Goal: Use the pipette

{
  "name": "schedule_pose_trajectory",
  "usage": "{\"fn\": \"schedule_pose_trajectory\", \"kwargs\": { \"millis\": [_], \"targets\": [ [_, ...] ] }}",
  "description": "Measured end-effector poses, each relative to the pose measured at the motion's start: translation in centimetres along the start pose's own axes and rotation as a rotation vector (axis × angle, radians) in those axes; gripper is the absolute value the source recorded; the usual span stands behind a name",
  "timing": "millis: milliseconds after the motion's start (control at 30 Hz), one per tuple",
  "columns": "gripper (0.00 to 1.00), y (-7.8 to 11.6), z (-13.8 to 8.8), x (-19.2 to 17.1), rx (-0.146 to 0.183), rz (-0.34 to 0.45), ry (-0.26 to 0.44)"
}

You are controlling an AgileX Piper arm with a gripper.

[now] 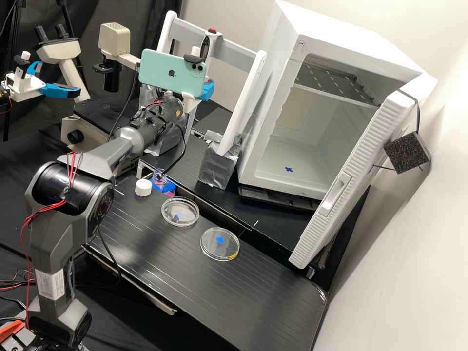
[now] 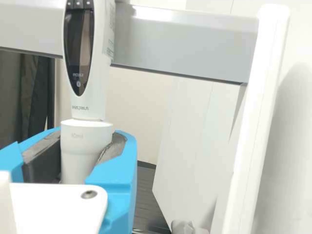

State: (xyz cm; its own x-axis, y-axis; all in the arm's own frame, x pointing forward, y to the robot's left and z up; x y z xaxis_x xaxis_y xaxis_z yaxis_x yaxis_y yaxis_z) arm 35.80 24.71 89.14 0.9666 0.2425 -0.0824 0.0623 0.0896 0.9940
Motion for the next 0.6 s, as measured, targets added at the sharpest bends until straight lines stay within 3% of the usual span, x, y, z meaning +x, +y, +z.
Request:
{"fn": "schedule_pose_trajectory", "kwargs": {
  "millis": [167, 467, 600],
  "targets": [
    [0.00, 0.6, -0.3, 0.1, 0.023, 0.007, -0.002],
    [0.00, 2.2, -0.9, -0.4, 0.023, 0.049, 0.015],
    [0.00, 3.4, -1.0, -1.1, 0.063, 0.078, 0.026]
  ]
}}
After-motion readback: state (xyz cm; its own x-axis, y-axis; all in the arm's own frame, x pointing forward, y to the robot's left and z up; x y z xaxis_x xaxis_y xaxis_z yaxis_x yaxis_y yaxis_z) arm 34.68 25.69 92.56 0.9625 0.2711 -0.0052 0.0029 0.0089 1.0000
